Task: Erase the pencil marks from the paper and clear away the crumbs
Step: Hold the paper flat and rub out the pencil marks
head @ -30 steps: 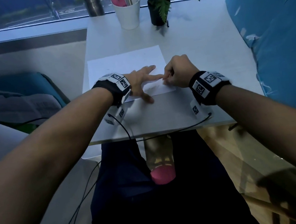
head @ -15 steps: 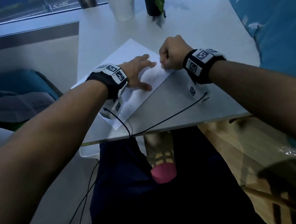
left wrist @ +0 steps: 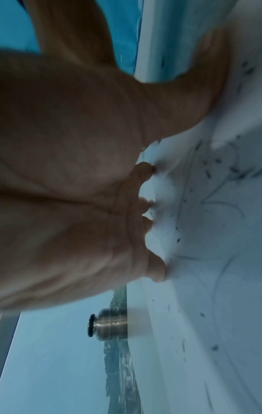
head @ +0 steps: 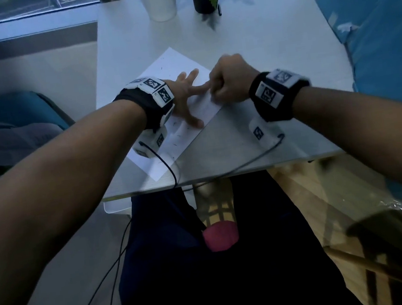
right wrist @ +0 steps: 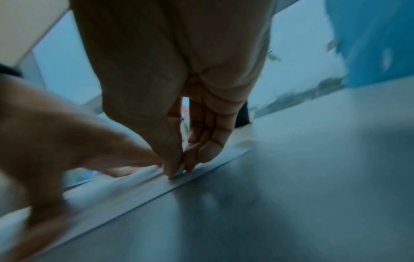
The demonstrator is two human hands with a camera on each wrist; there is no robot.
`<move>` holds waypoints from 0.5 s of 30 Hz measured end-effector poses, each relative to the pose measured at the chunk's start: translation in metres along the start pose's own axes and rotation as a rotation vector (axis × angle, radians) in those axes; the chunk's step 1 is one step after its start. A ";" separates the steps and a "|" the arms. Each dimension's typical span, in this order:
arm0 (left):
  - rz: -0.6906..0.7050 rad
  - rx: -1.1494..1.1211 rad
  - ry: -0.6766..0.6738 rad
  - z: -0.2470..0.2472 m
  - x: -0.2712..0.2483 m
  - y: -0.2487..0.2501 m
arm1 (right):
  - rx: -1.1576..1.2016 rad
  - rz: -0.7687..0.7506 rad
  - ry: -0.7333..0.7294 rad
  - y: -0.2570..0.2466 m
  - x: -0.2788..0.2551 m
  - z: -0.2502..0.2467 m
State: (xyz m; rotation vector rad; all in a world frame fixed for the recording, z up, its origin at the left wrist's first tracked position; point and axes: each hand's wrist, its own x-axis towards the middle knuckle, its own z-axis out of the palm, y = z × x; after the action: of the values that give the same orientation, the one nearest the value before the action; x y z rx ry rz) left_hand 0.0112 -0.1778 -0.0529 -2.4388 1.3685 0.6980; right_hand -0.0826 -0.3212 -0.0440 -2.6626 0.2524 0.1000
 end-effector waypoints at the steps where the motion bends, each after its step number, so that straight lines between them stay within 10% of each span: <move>1: -0.004 0.008 -0.005 -0.001 0.000 0.003 | 0.024 0.041 0.046 0.003 0.002 -0.003; 15: -0.044 0.020 -0.032 -0.005 -0.003 0.010 | 0.090 0.108 0.085 0.004 -0.005 0.002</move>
State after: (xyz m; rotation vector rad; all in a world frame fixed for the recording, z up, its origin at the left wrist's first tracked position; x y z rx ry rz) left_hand 0.0030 -0.1831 -0.0474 -2.4236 1.3003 0.7059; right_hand -0.0886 -0.3231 -0.0467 -2.5662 0.4190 0.0092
